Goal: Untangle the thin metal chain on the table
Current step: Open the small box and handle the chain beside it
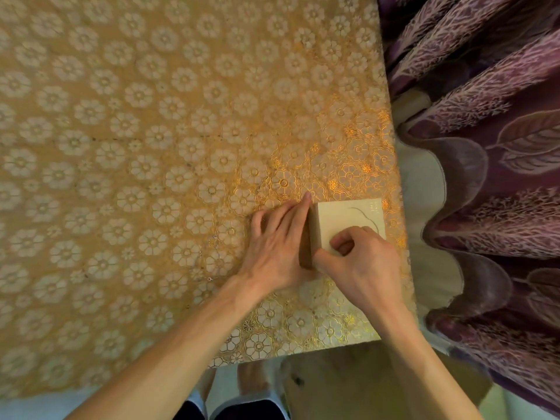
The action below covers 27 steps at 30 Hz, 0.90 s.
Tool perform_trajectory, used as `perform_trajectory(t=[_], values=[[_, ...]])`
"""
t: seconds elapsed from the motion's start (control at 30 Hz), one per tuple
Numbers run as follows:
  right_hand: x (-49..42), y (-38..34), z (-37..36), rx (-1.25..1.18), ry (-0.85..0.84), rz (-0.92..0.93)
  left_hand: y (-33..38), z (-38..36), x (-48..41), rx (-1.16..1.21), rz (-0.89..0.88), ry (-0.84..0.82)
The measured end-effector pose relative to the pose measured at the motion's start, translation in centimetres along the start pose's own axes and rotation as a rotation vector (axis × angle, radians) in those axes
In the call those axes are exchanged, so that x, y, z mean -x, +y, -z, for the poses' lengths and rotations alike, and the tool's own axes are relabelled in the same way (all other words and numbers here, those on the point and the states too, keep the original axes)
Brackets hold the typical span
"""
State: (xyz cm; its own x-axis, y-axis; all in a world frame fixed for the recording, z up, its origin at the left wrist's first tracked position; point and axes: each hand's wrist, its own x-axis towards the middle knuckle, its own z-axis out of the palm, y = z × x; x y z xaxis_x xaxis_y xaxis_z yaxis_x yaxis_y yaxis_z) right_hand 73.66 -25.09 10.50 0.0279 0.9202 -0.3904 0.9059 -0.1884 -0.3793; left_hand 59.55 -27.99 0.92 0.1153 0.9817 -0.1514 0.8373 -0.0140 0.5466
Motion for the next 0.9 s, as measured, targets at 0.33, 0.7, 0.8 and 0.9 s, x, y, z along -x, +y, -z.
perform_trajectory(t=[0.33,0.7,0.8,0.9], values=[[0.6,-0.3,1.8,-0.098,-0.057,-0.030,0.3,0.7,0.2,0.004,0.024,-0.017],[2.5,6.7,9.3,-0.626,0.315,-0.175,1.6,2.3,0.3,-0.058,0.066,-0.091],[2.6,8.9,7.8,-0.770,0.510,-0.287,1.5,2.4,0.1,-0.087,0.045,-0.054],[2.5,10.1,5.1,-0.828,0.473,-0.349,1.6,2.3,-0.2,-0.120,0.024,-0.045]])
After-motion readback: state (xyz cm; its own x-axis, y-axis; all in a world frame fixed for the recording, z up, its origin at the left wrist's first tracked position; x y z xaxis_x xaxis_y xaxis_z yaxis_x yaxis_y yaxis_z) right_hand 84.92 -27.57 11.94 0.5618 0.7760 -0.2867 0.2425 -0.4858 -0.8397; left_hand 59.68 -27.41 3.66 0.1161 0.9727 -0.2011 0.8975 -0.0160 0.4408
